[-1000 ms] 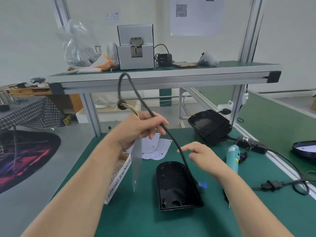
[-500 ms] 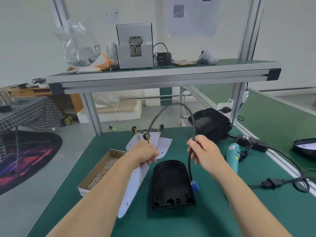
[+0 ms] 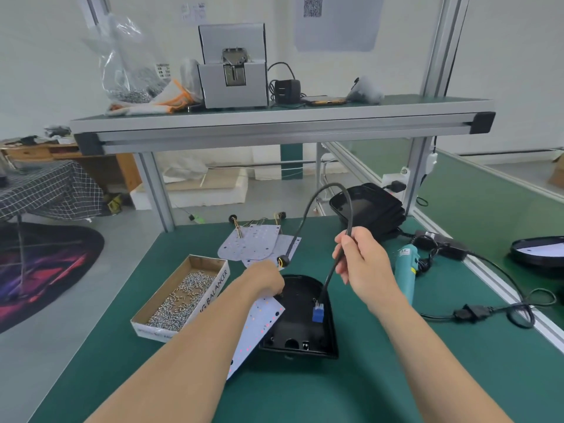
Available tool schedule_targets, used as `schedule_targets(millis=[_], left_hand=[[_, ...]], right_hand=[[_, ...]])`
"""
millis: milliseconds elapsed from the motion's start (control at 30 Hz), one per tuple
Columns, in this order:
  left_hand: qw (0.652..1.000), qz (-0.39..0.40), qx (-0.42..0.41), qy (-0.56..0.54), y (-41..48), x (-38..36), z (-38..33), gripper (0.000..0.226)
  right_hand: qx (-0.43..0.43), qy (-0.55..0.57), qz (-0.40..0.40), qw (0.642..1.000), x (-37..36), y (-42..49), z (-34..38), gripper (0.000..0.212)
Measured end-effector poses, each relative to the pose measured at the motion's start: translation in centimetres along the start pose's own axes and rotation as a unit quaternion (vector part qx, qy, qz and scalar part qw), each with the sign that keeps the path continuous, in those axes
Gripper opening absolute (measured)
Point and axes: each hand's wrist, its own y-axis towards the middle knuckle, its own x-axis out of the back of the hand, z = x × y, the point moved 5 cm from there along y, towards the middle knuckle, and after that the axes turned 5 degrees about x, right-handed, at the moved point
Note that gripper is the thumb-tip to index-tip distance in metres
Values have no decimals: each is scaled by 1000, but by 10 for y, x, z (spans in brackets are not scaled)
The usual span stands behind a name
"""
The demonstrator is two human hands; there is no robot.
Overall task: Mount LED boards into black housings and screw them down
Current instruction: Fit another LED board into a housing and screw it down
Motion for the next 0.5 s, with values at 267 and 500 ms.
schedule_targets(millis=[267,500], left_hand=[[992,-59,-5,-112,-12,22,10,14],[972,-101,13,-211,-19,44,18,14]], right_hand=[[22,29,-33,999,2,-17,-2,24],[20,10,-49,999,4,-15,7,24]])
